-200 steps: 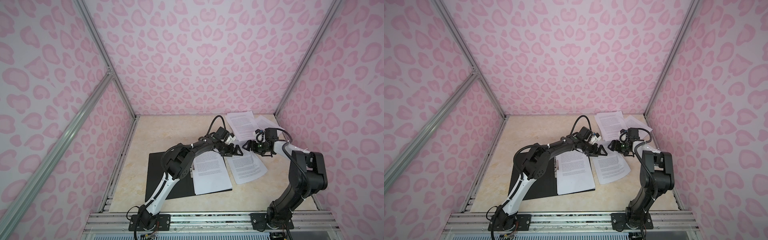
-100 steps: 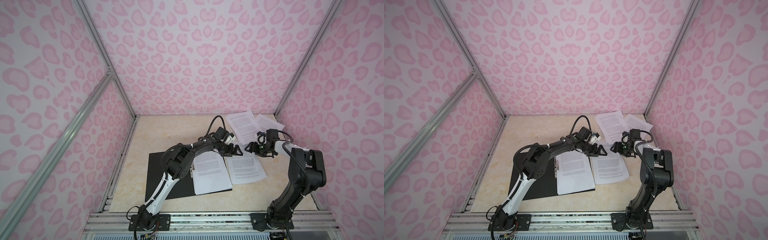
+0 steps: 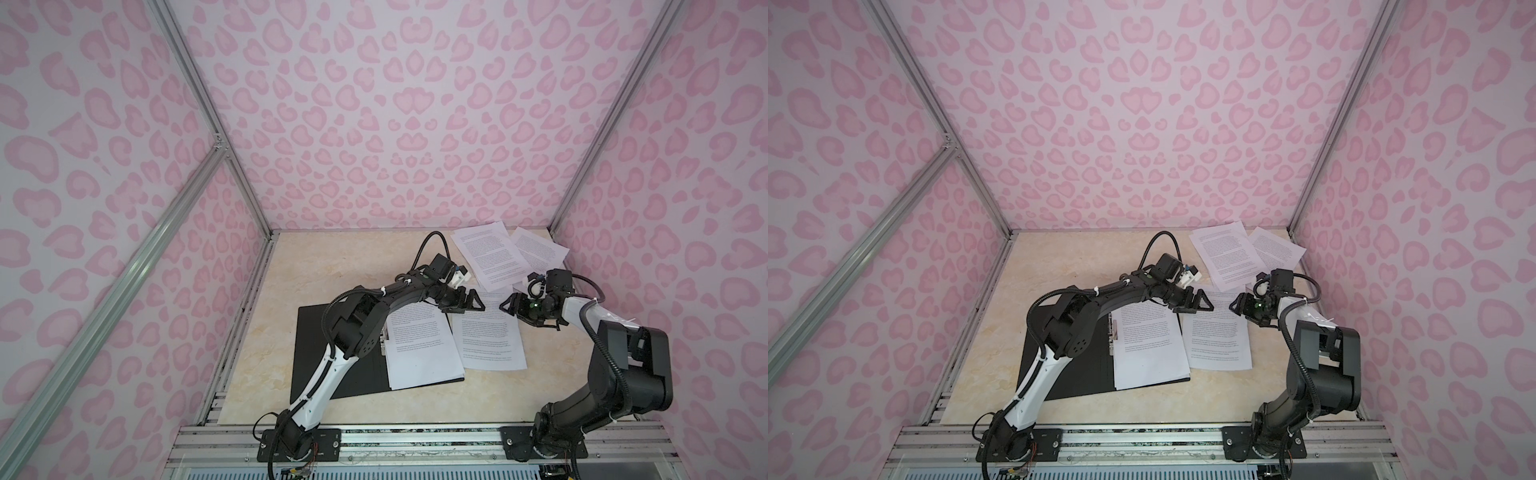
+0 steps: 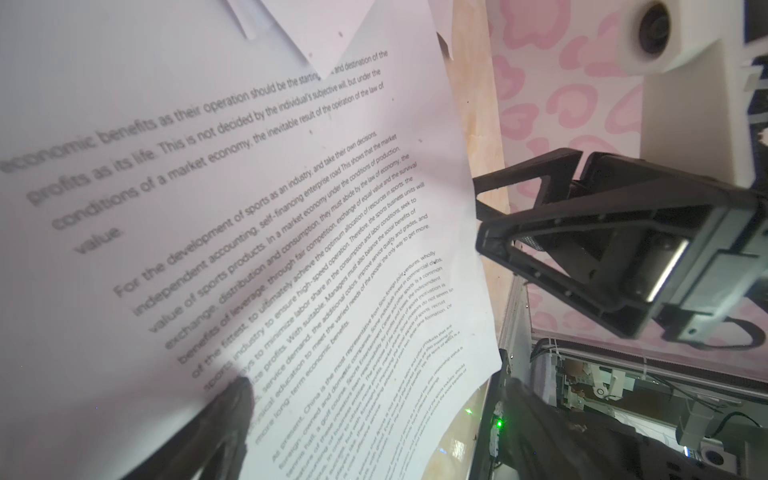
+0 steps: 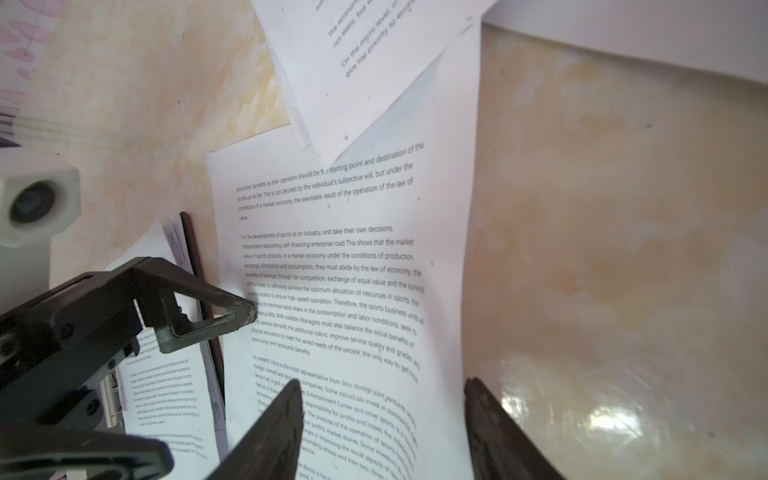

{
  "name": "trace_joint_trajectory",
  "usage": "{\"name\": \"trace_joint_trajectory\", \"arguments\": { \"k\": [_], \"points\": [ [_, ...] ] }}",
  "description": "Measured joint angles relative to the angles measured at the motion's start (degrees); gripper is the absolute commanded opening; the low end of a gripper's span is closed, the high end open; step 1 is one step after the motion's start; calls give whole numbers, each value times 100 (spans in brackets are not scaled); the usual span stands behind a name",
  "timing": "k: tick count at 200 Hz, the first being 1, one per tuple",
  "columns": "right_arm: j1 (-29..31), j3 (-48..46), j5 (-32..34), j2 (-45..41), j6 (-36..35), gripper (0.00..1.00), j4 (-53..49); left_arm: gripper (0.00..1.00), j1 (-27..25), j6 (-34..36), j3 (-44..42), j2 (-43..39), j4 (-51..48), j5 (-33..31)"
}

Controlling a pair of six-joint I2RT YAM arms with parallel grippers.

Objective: Put the files into the folder

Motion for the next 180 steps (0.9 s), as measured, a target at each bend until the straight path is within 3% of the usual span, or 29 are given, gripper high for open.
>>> {"name": "trace_joint_trajectory", "arguments": {
  "k": [70,96,162,180],
  "points": [
    [-164,-555,-28,-166,243,39,151,96,11,-31,-31,11,57,57],
    [-280,-763,13,-317,387,37,299,96,20,-66,-31,15,68,74],
    [-599,-1438,-599,-896,909,41,1202,96,37,-120,-31,28,90,116],
    [-579,-1440,-645,-898,994,49,1401,96,37,-122,-31,28,92,118]
  ]
}}
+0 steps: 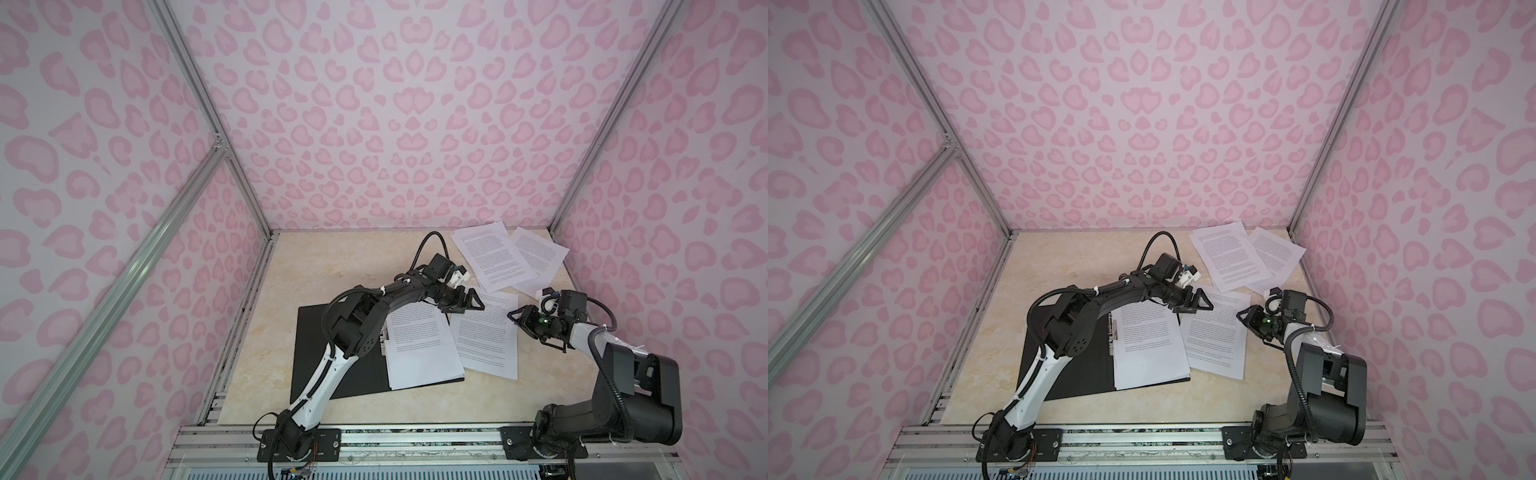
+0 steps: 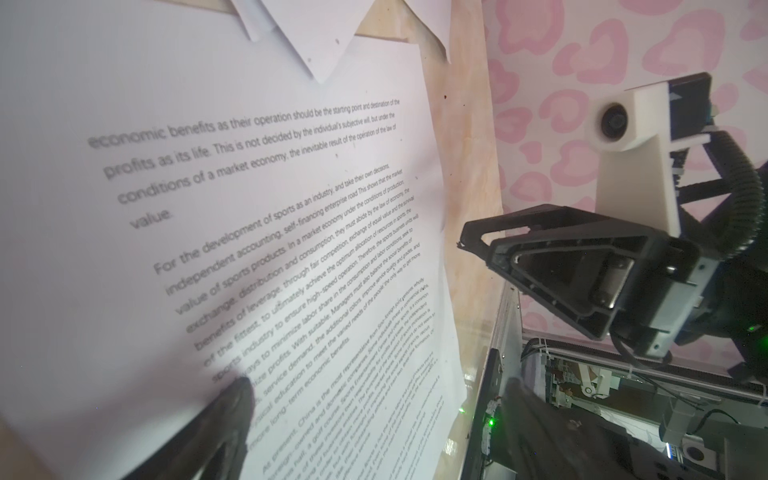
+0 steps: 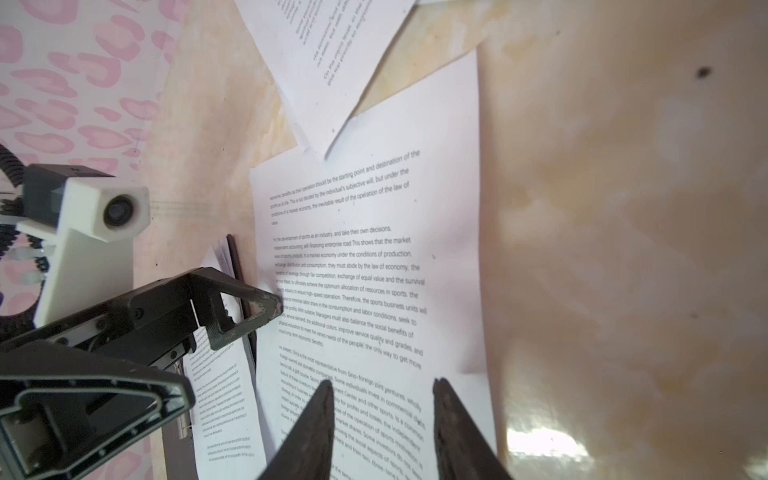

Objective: Put the files into the folder

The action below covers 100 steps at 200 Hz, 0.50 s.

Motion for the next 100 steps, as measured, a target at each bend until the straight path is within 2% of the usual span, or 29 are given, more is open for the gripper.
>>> {"name": "trace_joint_trajectory", "arguments": {
  "k": [24,52,76,100],
  "points": [
    [15,208,437,35,-2,61,24,96,0,0,0,0,0,2],
    [15,457,850,295,7,68,98,95,4,0,0,0,4,11],
    [17,562,894,726,28,73,227,95,7,0,0,0,4,15],
    [74,531,767,975,39,74,511,95,9,-2,0,4,11,28]
  ]
}}
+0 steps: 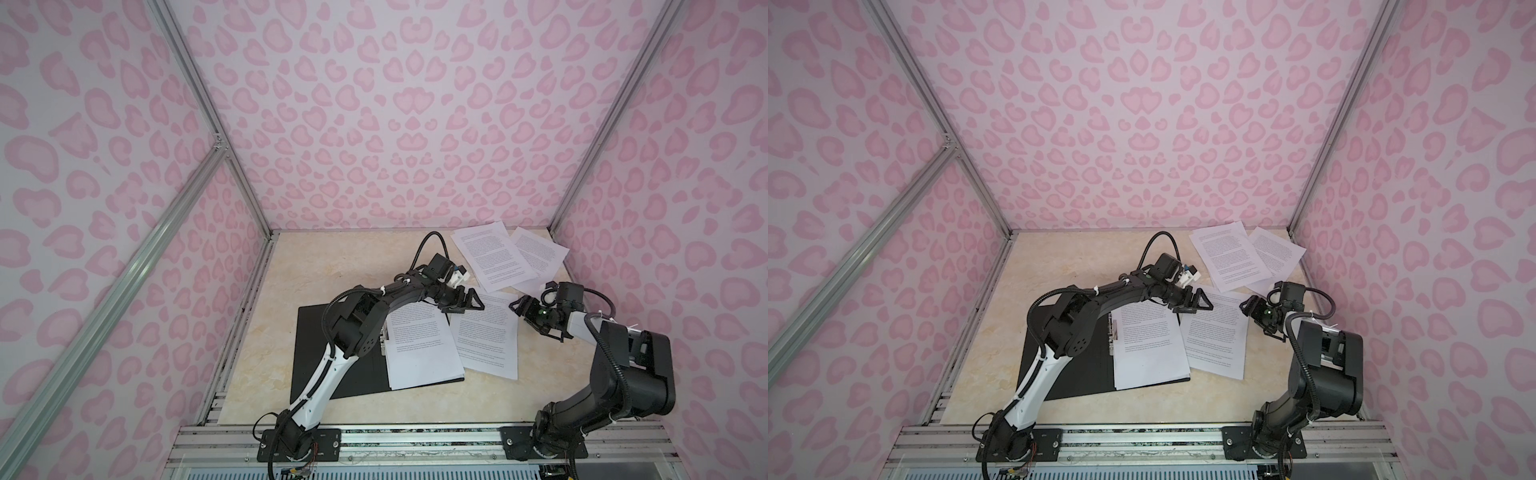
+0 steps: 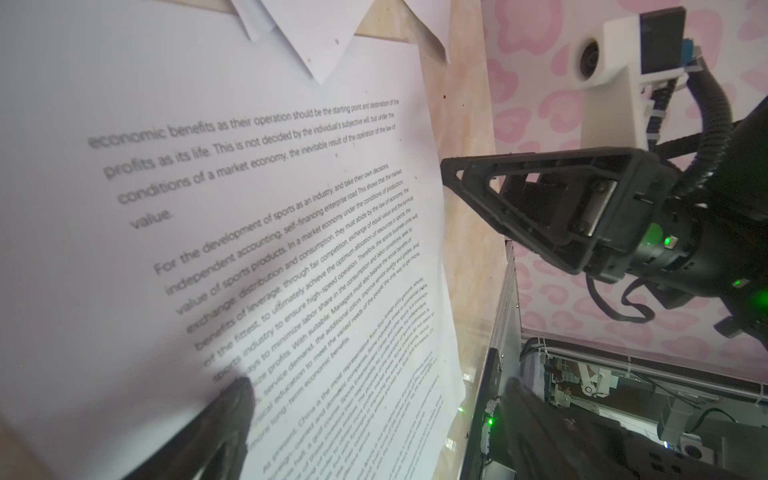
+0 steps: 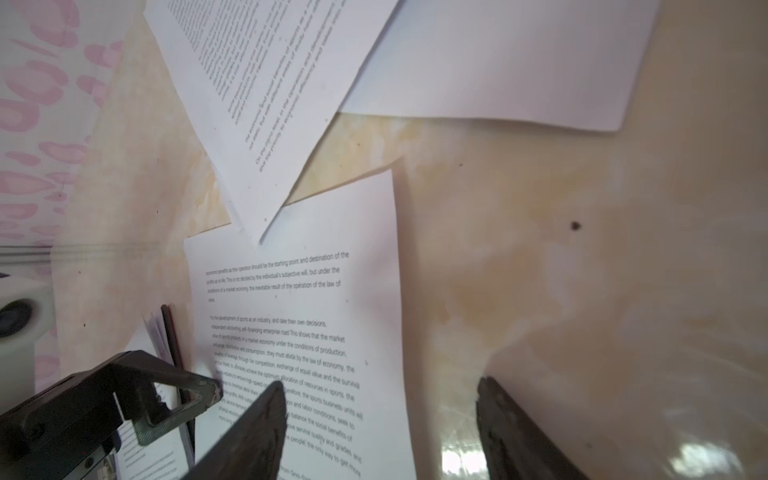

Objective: Put the files into the folder

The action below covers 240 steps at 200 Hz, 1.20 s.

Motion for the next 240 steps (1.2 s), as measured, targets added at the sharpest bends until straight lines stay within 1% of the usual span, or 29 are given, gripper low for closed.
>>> {"name": "trace_joint_trajectory", "arguments": {
  "k": [24,48,74,99,130,156,171,179,183,185,192,223,230,240],
  "points": [
    [33,-42,-299,190,2,75,455,95,7,-2,0,15,13,33],
    [31,-166,-595,317,195,76,960,95,13,-22,0,22,31,52],
    [-22,-448,-940,254,516,76,1416,95,22,-35,0,26,46,76],
    [-74,-728,-1259,94,813,75,1598,95,24,-44,0,31,50,87],
    [-175,-1060,-1491,-284,1097,71,1443,95,28,-50,0,31,52,92],
    [-190,-1198,-1543,-667,1123,59,1204,95,28,-98,0,33,57,92],
    [-190,-1191,-1537,-750,1119,55,1084,95,31,-109,0,33,70,94],
    [-190,-1182,-1515,-750,1091,51,1034,95,33,-111,0,33,72,96],
    [-190,-1180,-1510,-741,1084,49,1021,95,33,-114,-2,31,72,98],
    [-190,-1176,-1504,-730,1073,46,1001,95,33,-116,-2,31,72,98],
    [-188,-1169,-1495,-682,1058,43,984,95,33,-149,-7,28,79,98],
    [-122,-1163,-1375,-529,970,35,787,95,33,-153,-24,-20,94,96],
    [-103,-1180,-1309,-577,938,31,750,95,33,-153,-24,-26,96,94],
    [-98,-1215,-1200,-686,909,22,675,95,33,-153,-24,-33,96,90]
  ]
}}
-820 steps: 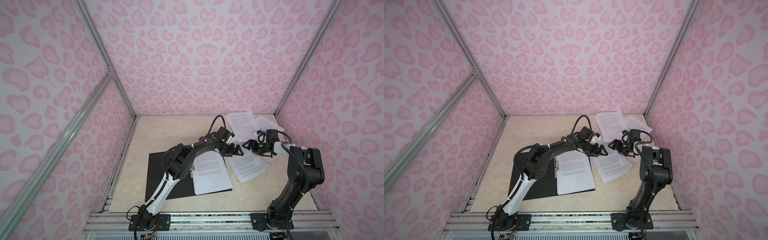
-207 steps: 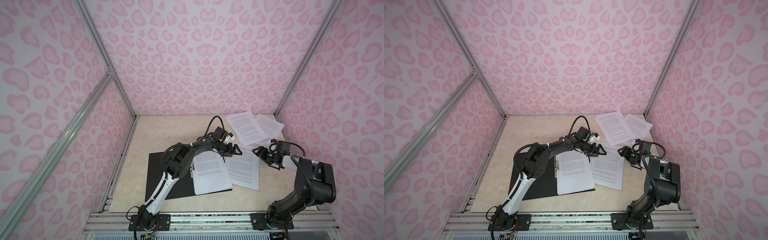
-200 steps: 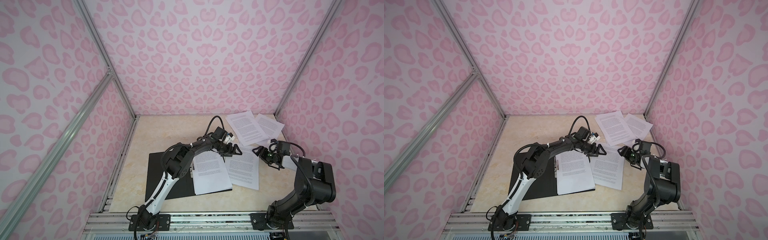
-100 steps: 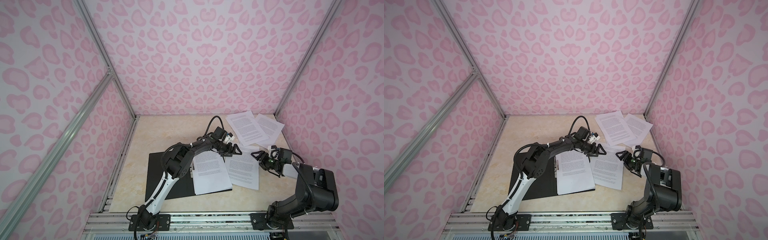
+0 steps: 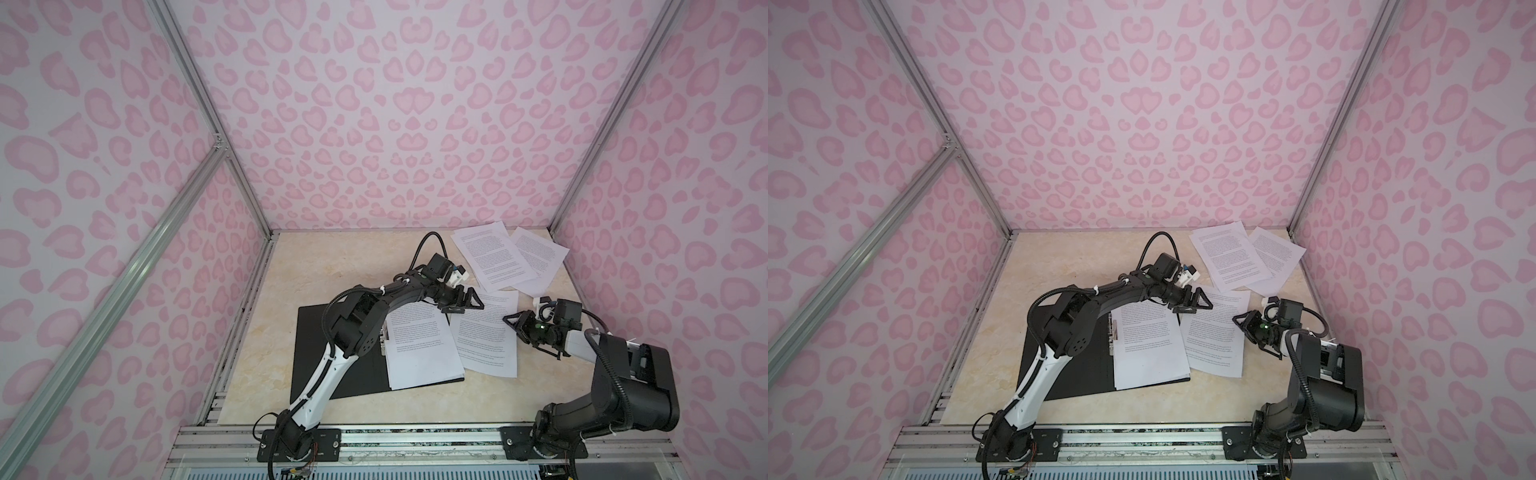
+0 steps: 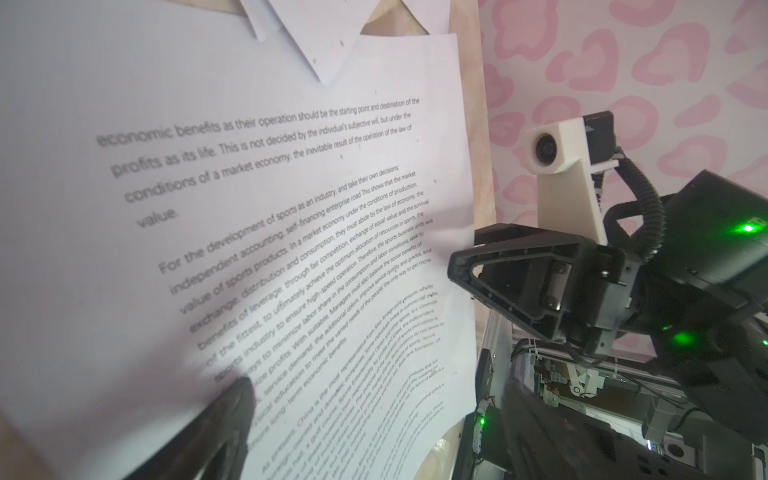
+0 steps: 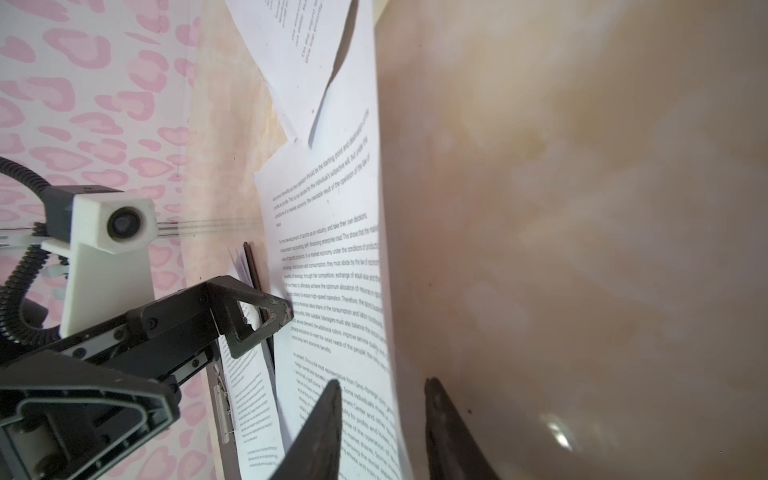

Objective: Put the files into the folder

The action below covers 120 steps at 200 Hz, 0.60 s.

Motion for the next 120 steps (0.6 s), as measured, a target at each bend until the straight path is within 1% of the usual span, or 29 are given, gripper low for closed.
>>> {"name": "trace_joint_trajectory", "arguments": {
  "k": [9,22,35,56,66,95,120],
  "points": [
    [-4,-24,138,-164,-31,11,-131,95,0,0,2,-7,-4,-2],
    [-4,-37,317,-369,-55,0,-249,95,0,0,20,-31,-26,-17],
    [20,-28,433,-555,-66,0,-391,95,0,7,35,-105,-157,-120],
    [114,-7,695,-946,-66,0,-658,95,-26,90,37,-328,-638,-529],
    [122,-7,798,-1145,-50,0,-767,95,-39,166,79,-385,-748,-592],
    [146,48,1115,-1899,-76,0,-1263,96,-160,400,398,-411,-774,-625],
    [146,210,1246,-2293,-72,0,-1589,96,-271,629,839,-420,-708,-584]
  ]
}}
